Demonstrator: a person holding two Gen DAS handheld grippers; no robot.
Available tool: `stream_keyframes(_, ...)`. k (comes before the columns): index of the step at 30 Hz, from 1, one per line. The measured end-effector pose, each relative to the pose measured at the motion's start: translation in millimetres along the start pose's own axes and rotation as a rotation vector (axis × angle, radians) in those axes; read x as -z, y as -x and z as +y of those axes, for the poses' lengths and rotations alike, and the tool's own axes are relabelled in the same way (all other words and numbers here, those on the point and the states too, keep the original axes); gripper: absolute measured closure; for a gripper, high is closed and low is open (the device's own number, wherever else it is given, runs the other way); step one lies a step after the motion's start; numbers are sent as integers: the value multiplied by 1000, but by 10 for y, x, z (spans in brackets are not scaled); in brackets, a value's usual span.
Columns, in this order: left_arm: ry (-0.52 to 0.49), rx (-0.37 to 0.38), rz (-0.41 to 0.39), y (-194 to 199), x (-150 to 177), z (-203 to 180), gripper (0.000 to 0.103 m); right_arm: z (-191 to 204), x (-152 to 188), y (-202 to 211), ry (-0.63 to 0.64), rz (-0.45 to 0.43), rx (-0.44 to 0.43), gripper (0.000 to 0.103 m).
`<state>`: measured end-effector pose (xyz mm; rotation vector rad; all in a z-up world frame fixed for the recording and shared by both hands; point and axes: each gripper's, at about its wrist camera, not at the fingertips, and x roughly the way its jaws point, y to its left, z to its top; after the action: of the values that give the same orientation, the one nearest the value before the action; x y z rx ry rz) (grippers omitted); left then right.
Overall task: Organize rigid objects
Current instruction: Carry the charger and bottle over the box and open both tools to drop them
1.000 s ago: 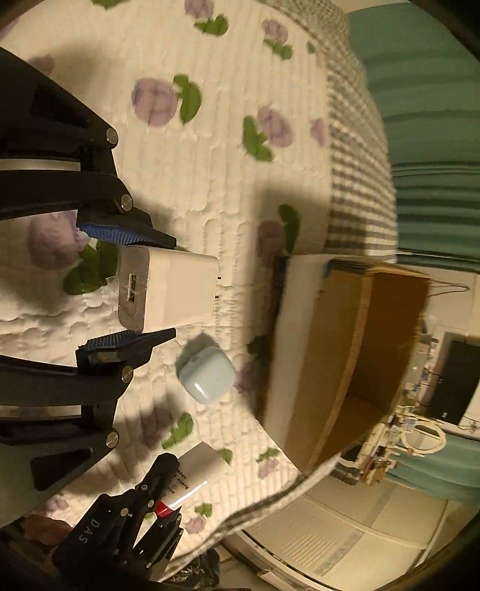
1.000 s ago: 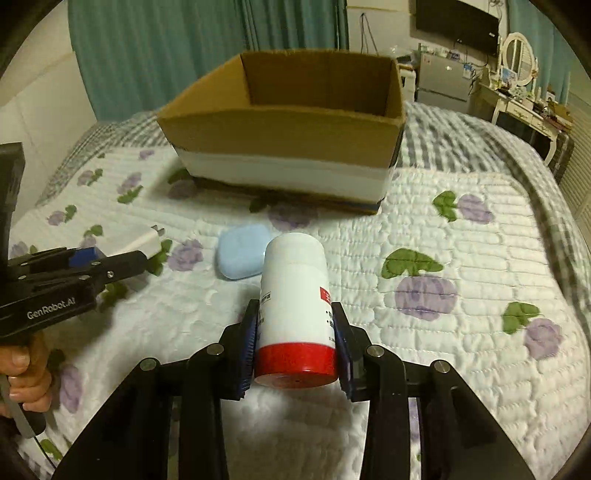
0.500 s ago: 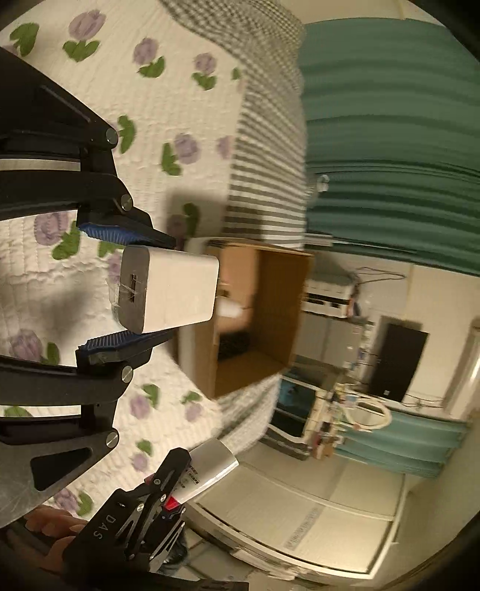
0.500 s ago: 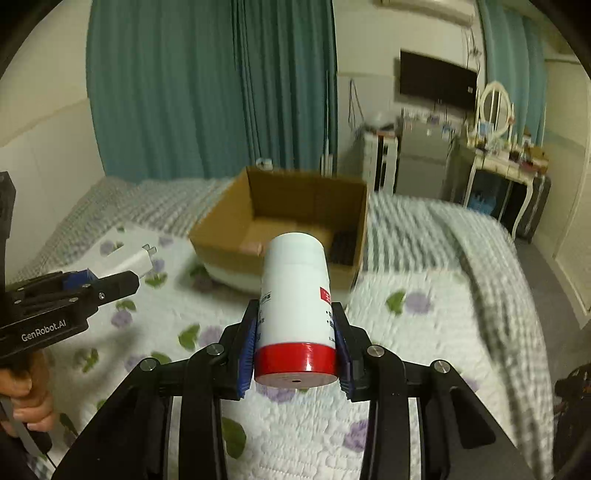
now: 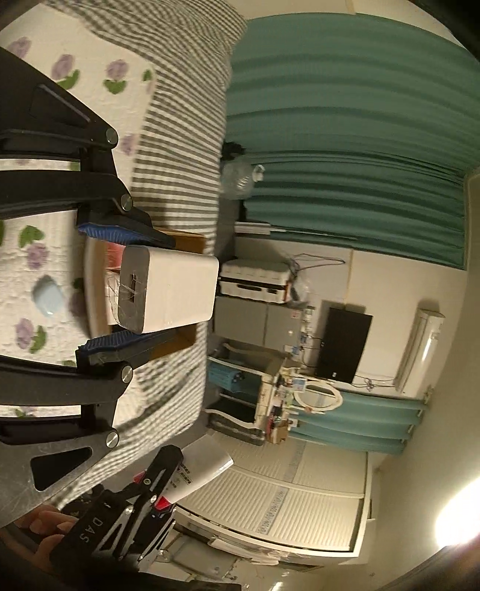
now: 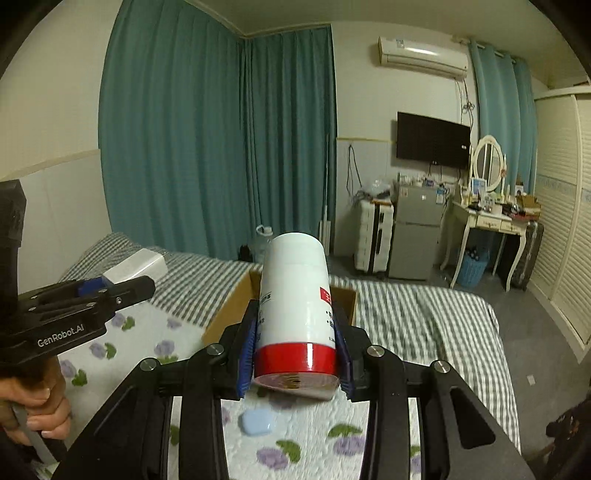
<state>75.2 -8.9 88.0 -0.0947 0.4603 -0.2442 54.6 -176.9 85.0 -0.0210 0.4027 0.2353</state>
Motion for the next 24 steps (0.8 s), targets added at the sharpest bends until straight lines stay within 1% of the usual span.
stream_keyframes(3,-4,7,-22,-105,-129,-20,62,-34,-107,-66,2,-17,10,67)
stream_keyframes(6,-12,13,-31,-272,-222,-35,62,-88,-214,-223,1,-22,8,68)
stream_keyframes(9,-20,11,-27,-500,-263,-32,62,-131,-266,-404,13,-18,10,67)
stream_keyframes(13,-35,6,0,-858,-245,-23,62,-173,-260,-730,23,7,9,68)
stream_keyframes(17,-50,1,63,-1287,-106,20,62,-230,-127,-1144,30,61,-2,68)
stream_keyframes(20,-57,-3,126,-1600,48,67,62,-259,45,-1509,39,119,-8,68)
stream_keyframes(21,-56,-3,140,-1676,84,85,62,-271,90,-1588,39,132,-11,68)
stream_keyframes(22,-58,-1,172,-1749,119,95,62,-289,161,-1693,38,152,-15,68)
stream_keyframes(24,-58,-2,203,-1895,197,112,61,-323,255,-1872,31,189,-25,68)
